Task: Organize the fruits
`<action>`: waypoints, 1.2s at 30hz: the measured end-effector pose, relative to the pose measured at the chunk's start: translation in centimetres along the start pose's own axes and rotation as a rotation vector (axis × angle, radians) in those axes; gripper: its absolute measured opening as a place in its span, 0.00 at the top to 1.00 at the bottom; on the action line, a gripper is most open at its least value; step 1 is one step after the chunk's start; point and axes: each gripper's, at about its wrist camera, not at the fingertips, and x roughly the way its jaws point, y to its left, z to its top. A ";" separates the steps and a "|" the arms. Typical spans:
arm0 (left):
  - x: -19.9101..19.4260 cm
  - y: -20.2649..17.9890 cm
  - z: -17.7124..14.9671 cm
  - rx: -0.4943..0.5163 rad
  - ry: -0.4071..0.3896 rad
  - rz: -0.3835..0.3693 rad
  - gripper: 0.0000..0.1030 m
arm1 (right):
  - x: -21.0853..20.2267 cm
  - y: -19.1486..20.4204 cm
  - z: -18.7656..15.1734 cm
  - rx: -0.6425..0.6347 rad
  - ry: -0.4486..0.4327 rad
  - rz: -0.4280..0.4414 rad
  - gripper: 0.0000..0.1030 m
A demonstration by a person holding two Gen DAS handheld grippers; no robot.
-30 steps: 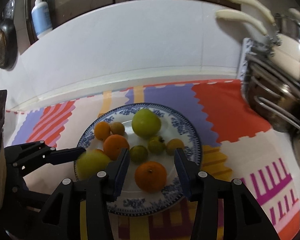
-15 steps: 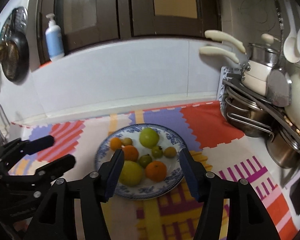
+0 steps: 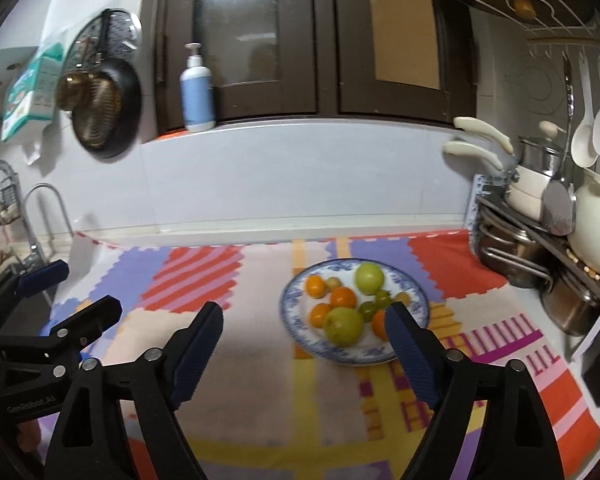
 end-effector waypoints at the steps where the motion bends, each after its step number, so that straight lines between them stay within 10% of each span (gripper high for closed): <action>1: -0.6 0.6 -0.3 -0.018 -0.001 0.021 0.06 | -0.1 0.2 -0.1 -0.004 0.000 0.001 0.18; 36: -5.6 5.6 -1.3 -0.028 -0.049 0.109 0.00 | -4.0 5.3 -1.2 -0.024 -0.028 -0.006 0.13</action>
